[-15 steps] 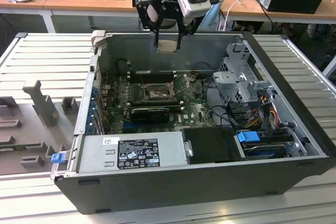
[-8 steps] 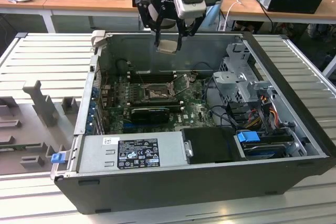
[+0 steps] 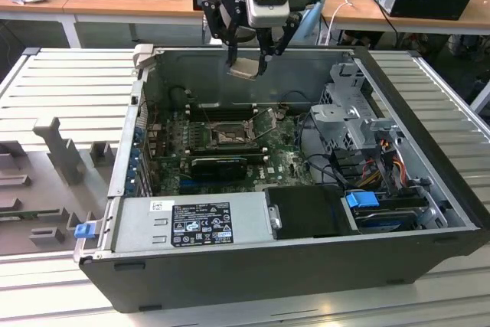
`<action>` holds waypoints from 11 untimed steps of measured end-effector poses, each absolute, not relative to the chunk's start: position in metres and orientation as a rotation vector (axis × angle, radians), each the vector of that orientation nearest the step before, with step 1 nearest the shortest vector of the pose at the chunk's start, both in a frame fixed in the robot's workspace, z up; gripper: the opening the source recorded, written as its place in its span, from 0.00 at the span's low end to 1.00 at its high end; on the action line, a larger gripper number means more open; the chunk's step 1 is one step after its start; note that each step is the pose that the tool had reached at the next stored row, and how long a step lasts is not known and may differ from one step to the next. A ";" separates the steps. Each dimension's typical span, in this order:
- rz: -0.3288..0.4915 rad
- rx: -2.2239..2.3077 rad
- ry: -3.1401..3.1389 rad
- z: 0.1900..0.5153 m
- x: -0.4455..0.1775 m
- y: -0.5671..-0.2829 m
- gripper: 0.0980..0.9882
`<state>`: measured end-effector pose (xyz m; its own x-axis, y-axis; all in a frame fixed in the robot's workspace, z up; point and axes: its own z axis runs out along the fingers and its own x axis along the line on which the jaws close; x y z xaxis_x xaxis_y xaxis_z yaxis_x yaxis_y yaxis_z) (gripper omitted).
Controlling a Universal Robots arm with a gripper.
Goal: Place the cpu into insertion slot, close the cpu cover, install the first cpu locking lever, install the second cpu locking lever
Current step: 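Place the cpu into insertion slot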
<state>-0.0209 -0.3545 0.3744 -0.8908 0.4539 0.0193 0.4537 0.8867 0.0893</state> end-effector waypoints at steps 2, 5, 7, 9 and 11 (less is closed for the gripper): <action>0.144 0.758 3.042 0.374 -0.021 -0.355 0.48; 0.143 0.803 3.030 0.374 -0.021 -0.355 0.48; 0.143 0.828 3.022 0.374 -0.021 -0.355 0.48; 0.143 0.850 3.015 0.374 -0.021 -0.355 0.48; 0.143 0.877 3.007 0.374 -0.021 -0.355 0.48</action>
